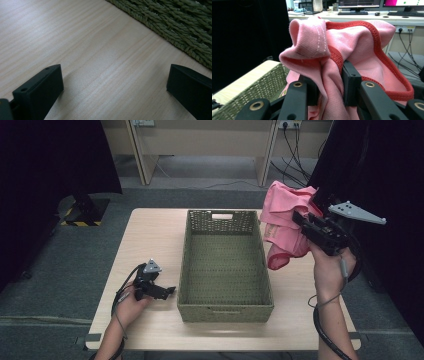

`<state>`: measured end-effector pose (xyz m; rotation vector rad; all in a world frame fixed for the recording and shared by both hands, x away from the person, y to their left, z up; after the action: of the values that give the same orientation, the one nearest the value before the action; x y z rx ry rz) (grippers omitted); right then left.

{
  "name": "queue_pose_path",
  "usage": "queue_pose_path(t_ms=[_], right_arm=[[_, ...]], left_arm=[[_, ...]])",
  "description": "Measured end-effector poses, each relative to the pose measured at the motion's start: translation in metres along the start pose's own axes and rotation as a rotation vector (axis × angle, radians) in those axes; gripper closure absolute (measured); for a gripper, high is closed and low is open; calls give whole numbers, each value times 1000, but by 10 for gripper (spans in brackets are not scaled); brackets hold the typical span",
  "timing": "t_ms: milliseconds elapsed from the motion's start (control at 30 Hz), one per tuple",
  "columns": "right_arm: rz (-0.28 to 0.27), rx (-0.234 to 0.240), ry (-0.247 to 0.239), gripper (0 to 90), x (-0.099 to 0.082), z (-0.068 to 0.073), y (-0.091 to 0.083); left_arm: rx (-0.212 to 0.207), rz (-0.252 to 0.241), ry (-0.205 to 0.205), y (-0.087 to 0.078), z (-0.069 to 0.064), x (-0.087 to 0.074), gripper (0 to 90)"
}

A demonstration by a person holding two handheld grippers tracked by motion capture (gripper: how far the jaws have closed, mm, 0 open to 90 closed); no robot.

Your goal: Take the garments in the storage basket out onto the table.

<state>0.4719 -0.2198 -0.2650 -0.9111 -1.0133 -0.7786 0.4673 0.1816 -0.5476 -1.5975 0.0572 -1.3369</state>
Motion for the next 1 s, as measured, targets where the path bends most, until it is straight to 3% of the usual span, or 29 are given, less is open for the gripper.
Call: queue_pose_path(t_ms=[567, 1000], right_arm=[[-1, -25, 25, 707, -34, -27, -1], [28, -37, 39, 705, -65, -43, 6]], left_arm=[[0, -2, 0, 0, 0, 0, 0], [1, -2, 0, 0, 0, 0, 0]])
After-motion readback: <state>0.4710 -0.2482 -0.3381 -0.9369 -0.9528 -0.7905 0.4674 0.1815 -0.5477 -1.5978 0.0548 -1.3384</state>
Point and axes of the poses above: each handheld gripper's, and its own axes: y roughly forward along the jaws, x roughly out of its top, z roughly to its left, the point moved 9 cm from there along y, roughly forward along the jaws, and after that the axes turned 11 degrees about y, right-handed, at the moved point
